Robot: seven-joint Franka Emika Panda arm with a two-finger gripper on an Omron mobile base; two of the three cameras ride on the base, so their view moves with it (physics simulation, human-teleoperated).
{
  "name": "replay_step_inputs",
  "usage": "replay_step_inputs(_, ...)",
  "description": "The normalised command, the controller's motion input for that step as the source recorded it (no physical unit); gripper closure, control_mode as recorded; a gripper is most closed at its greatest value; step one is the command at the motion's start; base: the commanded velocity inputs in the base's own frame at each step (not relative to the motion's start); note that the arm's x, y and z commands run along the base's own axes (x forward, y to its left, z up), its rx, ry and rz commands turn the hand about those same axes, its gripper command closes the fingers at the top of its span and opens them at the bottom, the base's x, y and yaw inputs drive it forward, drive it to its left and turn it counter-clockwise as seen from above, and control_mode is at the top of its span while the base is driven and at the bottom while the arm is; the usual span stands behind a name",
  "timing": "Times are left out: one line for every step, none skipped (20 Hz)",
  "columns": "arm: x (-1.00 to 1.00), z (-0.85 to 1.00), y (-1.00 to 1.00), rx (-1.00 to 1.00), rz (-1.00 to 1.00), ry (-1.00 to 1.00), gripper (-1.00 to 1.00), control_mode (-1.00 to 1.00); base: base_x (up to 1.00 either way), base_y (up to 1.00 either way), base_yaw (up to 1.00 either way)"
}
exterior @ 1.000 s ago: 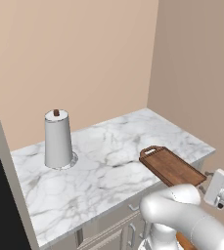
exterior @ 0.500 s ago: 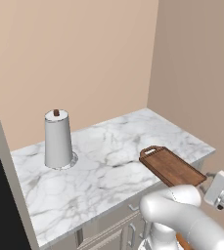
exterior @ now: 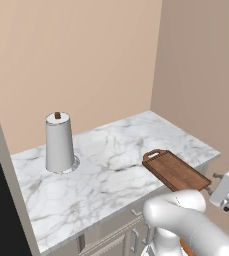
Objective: Move the cutting board and knife to the sink. Then move spray from the cabinet to the counter.
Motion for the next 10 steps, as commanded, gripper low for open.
replay_step_inputs(-0.19,0.19,0.00,0.00,0.00,-0.03,-1.00,-1.00,0.00,0.00,0.00)
replay_step_inputs(-0.17,0.15,0.00,0.00,0.00,-0.01,-1.00,-1.00,0.00,0.00,0.00)
replay_step_inputs(-0.18,0.14,0.00,0.00,0.00,0.00,-1.00,-1.00,0.00,0.00,0.00)
replay_step_inputs(-0.22,0.09,0.00,0.00,0.00,0.00,-1.00,-1.00,0.00,0.00,0.00)
replay_step_inputs(-0.15,0.00,0.00,0.00,0.00,0.00,-1.00,-1.00,0.00,0.00,0.00)
replay_step_inputs(-0.11,0.00,0.01,0.00,0.00,0.00,-1.00,-1.00,0.00,0.00,0.00)
replay_step_inputs(0.00,0.00,0.01,0.00,0.00,0.00,-1.00,-1.00,0.00,0.00,0.00)
replay_step_inputs(0.00,-0.09,0.04,0.00,0.00,0.00,-1.00,-1.00,0.00,0.00,0.00)
replay_step_inputs(0.00,-0.19,0.05,-0.03,0.00,0.00,-1.00,-1.00,0.00,0.00,0.00)
replay_step_inputs(0.00,-0.17,0.05,-0.06,0.00,0.00,-1.00,-1.00,0.00,0.00,0.00)
